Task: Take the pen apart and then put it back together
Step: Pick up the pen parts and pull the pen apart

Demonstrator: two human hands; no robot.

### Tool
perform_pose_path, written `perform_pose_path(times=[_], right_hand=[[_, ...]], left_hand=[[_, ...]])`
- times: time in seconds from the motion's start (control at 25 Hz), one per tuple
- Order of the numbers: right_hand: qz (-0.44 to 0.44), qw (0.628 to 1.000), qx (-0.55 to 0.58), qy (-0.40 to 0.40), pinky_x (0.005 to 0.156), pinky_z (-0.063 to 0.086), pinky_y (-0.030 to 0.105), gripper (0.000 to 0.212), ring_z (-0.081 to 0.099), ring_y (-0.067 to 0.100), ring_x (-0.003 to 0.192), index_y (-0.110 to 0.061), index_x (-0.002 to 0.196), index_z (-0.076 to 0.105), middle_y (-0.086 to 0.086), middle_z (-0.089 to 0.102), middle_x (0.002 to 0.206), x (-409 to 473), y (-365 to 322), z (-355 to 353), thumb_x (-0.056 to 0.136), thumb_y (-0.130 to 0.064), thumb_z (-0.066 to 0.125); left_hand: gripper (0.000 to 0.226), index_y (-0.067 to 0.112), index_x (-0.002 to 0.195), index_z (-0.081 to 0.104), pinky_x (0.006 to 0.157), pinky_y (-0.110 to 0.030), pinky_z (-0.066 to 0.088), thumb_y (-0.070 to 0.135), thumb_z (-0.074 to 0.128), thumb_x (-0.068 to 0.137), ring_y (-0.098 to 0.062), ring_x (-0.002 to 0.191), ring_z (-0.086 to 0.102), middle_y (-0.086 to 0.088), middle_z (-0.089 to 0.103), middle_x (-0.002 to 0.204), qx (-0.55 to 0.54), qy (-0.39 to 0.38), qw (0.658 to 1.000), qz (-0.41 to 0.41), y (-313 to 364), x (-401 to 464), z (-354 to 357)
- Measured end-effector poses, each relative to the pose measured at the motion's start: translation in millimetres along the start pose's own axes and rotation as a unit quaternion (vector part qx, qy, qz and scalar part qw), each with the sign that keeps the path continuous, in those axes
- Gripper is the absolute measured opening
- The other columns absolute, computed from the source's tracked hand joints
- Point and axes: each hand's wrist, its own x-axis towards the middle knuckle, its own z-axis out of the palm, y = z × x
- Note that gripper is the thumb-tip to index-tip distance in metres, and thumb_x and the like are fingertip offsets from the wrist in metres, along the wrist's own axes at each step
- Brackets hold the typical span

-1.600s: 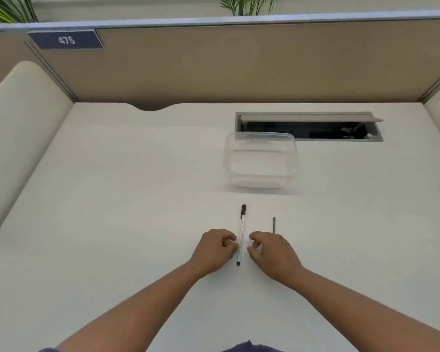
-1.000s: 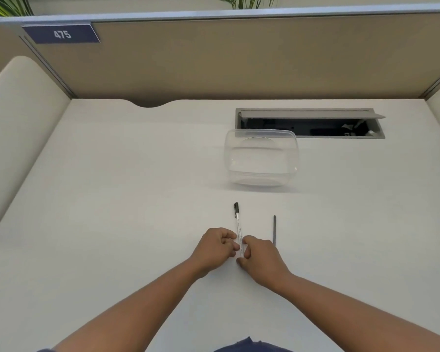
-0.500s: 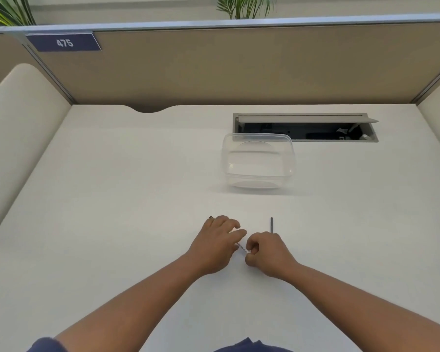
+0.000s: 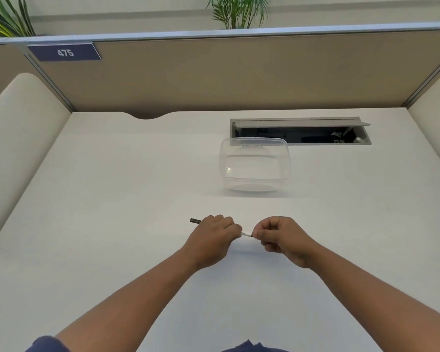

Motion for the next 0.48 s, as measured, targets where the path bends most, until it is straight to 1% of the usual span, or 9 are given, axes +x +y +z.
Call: perform_pose_path(times=[0.04,0.12,0.2,0.28,0.36,0.48], right_hand=[[0.023,0.999,0.039,-0.006,0.061,0.052,0.027,0.011,0.055,0.016,0.062,-0.006,0.084,0.076,0.007,0.064,0.075,-1,-1,-2,0.081,-0.015,0.081],[0.061,0.995,0.081,-0.016,0.061,0.054,0.027,0.018,0.057,0.017,0.063,-0.006,0.085,0.076,0.008,0.065,0.077,-3,-3,-4,0.084,-0.024,0.079],[0.081,0.992,0.089,-0.026,0.06,0.054,0.027,0.025,0.058,0.016,0.062,-0.007,0.086,0.075,0.008,0.066,0.076,-5,-5,-5,0.087,-0.032,0.076],[0.095,0.991,0.091,-0.034,0.06,0.055,0.028,0.029,0.059,0.017,0.062,-0.006,0.087,0.075,0.009,0.067,0.077,-6,-8,-4,0.09,-0.036,0.073],[0.109,0.988,0.1,-0.041,0.059,0.056,0.028,0.03,0.06,0.017,0.062,-0.005,0.089,0.075,0.009,0.068,0.078,-6,-11,-3,0.092,-0.034,0.07],[0.134,0.983,0.118,-0.042,0.057,0.056,0.027,0.024,0.062,0.016,0.061,-0.004,0.09,0.076,0.011,0.069,0.08,-5,-16,-3,0.094,-0.027,0.068]], left_hand=[[0.009,0.014,0.092,0.069,0.053,-0.036,0.043,0.016,0.061,0.096,-0.026,0.063,0.052,-0.002,0.061,0.078,0.001,0.015,1.0,-0.004,0,1,-1],[0.011,0.013,0.092,0.069,0.051,-0.037,0.043,0.017,0.06,0.097,-0.025,0.061,0.051,-0.001,0.061,0.076,0.003,0.038,0.999,-0.016,1,3,-3],[0.01,0.012,0.091,0.069,0.051,-0.039,0.043,0.016,0.061,0.097,-0.025,0.06,0.051,-0.001,0.061,0.076,0.01,0.049,0.999,-0.02,3,5,-4],[0.01,0.013,0.092,0.069,0.051,-0.039,0.043,0.016,0.061,0.097,-0.025,0.061,0.05,-0.001,0.06,0.075,0.02,0.057,0.998,-0.014,4,6,-4],[0.011,0.013,0.096,0.07,0.053,-0.038,0.041,0.018,0.059,0.098,-0.025,0.062,0.05,0.0,0.06,0.077,0.031,0.063,0.997,-0.008,5,7,-4],[0.015,0.015,0.107,0.07,0.056,-0.036,0.04,0.019,0.059,0.098,-0.025,0.066,0.05,0.001,0.06,0.08,0.048,0.067,0.997,-0.005,5,7,-4]])
